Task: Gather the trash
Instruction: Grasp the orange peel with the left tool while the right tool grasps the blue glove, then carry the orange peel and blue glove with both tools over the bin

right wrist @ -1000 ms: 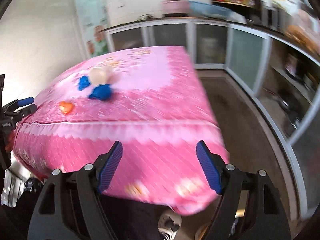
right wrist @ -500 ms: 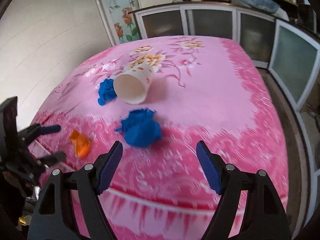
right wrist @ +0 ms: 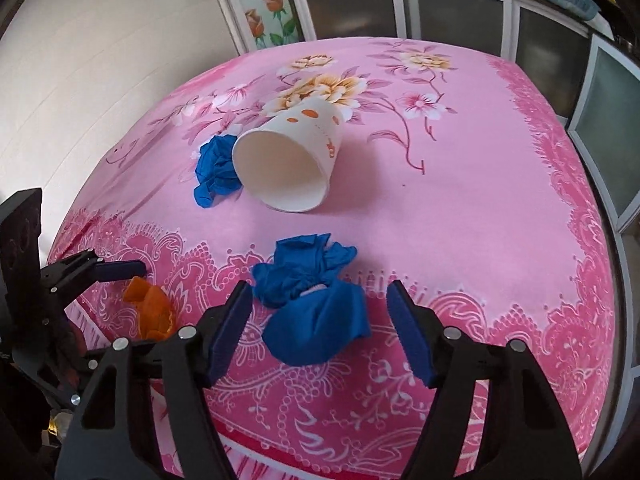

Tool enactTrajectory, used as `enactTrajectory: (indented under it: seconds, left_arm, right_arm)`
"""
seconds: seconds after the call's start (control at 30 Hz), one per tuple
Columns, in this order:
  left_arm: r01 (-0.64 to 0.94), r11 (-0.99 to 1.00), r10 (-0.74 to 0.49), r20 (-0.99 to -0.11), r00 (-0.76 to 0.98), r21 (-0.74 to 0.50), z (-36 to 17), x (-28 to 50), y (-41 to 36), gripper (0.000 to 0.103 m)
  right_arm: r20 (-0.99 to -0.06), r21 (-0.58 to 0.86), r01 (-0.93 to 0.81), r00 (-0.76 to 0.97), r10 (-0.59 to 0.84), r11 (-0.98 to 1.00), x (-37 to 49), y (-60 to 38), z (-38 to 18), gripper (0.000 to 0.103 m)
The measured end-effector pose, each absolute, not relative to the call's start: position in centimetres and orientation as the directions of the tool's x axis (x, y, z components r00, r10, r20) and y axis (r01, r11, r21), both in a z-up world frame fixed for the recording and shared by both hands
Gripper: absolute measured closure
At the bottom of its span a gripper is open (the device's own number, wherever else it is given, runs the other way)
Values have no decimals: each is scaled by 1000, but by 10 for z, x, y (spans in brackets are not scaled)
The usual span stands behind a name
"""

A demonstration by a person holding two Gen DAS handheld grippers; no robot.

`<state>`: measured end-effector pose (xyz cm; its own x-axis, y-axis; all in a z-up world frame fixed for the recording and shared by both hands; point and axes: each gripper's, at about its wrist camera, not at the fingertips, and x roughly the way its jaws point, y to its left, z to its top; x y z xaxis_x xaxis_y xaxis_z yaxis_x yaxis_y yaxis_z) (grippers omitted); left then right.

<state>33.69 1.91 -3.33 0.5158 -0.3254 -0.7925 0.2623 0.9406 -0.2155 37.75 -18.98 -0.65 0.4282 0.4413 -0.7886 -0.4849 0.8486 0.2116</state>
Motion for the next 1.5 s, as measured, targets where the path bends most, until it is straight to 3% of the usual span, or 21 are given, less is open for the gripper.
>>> enactTrajectory:
  seconds: [0.07, 0.13, 0.2, 0.27, 0.3, 0.37, 1.07, 1.5]
  left_arm:
    - [255, 942, -325, -790, 520, -219, -34, 339, 19, 8]
    - [255, 942, -323, -790, 521, -217, -34, 340, 18, 16]
    - [255, 946, -309, -796, 521, -200, -33, 340, 15, 48]
    - [259, 948, -301, -793, 529, -187, -31, 342, 13, 61]
    - [261, 948, -299, -790, 535, -182, -29, 342, 14, 77]
    - [255, 948, -303, -781, 546, -190, -25, 342, 17, 87]
    - [287, 934, -352, -702, 619, -214, 23, 295, 37, 89]
    - [425, 885, -437, -663, 609, -193, 55, 256, -19, 89]
  right_arm:
    - [-805, 193, -489, 417, 423, 850, 380, -185, -12, 48]
    - [-815, 182, -494, 409, 411, 850, 382, -182, -15, 60]
    - [-820, 168, -498, 409, 401, 851, 381, -179, -16, 77]
    - [-813, 165, -493, 423, 401, 854, 379, -179, -15, 82]
    - [-810, 171, -490, 424, 405, 855, 379, -180, -14, 84]
    - [-805, 177, -489, 427, 411, 854, 379, -181, -11, 84]
    - [-730, 218, -451, 513, 451, 866, 349, -211, 36, 85]
    - [-672, 249, -324, 621, 404, 913, 274, -300, 62, 85]
